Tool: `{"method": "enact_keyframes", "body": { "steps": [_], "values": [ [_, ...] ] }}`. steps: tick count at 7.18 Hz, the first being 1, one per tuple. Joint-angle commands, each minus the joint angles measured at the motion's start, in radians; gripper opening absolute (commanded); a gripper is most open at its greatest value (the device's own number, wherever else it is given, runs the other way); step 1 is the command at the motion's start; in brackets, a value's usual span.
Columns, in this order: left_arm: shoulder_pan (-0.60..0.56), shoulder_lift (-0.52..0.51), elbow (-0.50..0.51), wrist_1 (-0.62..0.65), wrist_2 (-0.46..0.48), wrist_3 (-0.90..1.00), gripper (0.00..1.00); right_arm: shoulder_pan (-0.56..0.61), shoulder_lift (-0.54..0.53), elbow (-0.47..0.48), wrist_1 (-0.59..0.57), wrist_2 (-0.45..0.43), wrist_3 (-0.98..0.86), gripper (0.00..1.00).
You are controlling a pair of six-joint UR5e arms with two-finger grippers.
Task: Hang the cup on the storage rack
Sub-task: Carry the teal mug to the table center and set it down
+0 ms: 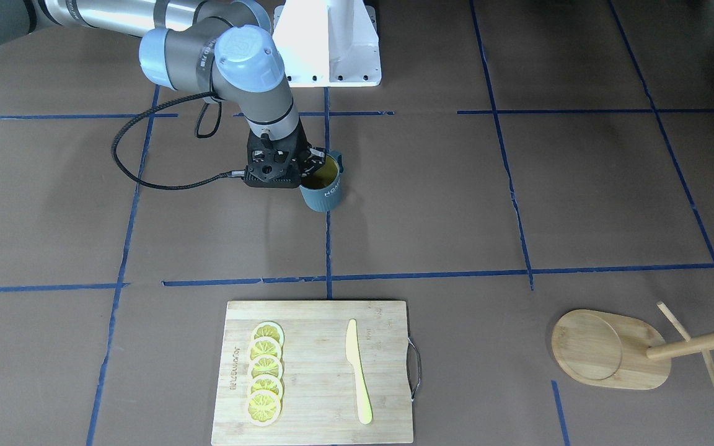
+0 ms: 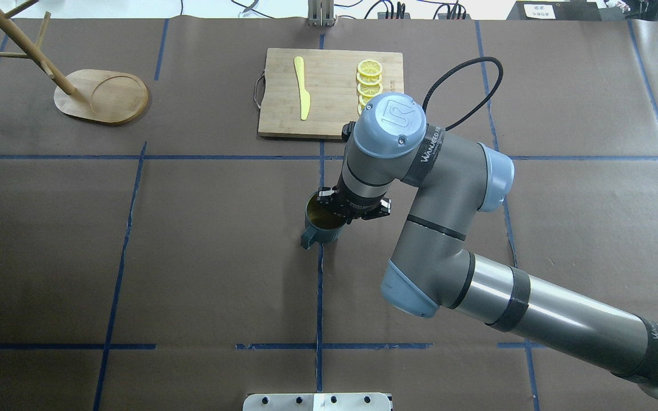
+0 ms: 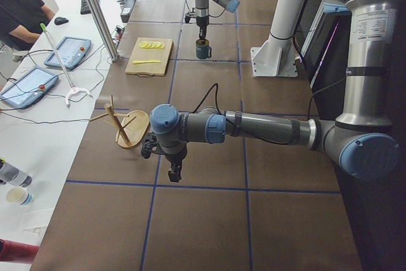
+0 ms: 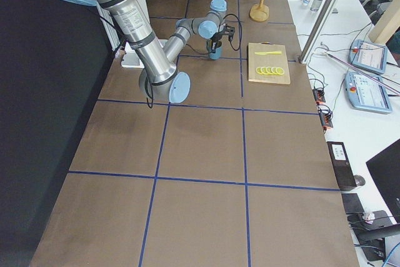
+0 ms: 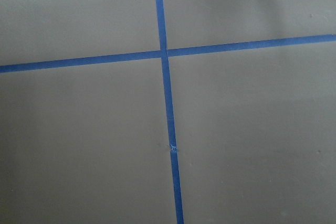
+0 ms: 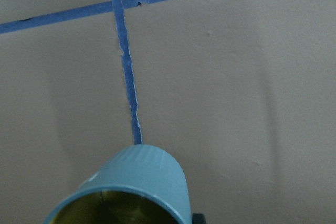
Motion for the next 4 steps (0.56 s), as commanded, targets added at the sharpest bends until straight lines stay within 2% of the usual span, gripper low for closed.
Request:
{"method": "enact_keyframes", "body": {
  "steps": [1, 2, 3, 4],
  "values": [
    [0.0, 0.001, -0.002, 0.0, 0.0, 0.0, 1.0, -0.016, 0.015, -0.038, 0.015, -0.009, 0.036, 0.15],
    [0.0, 0.001, -0.002, 0.0, 0.0, 0.0, 1.0, -0.016, 0.015, -0.038, 0.015, -0.01, 0.042, 0.76],
    [0.012, 0.002, -0.017, -0.011, 0.0, 0.002, 1.0, -0.014, 0.018, -0.029, 0.014, -0.015, 0.041, 0.99],
    [0.055, 0.002, -0.049, -0.014, 0.001, 0.005, 1.0, -0.013, 0.018, -0.017, 0.012, -0.014, 0.041, 0.99]
  ]
}}
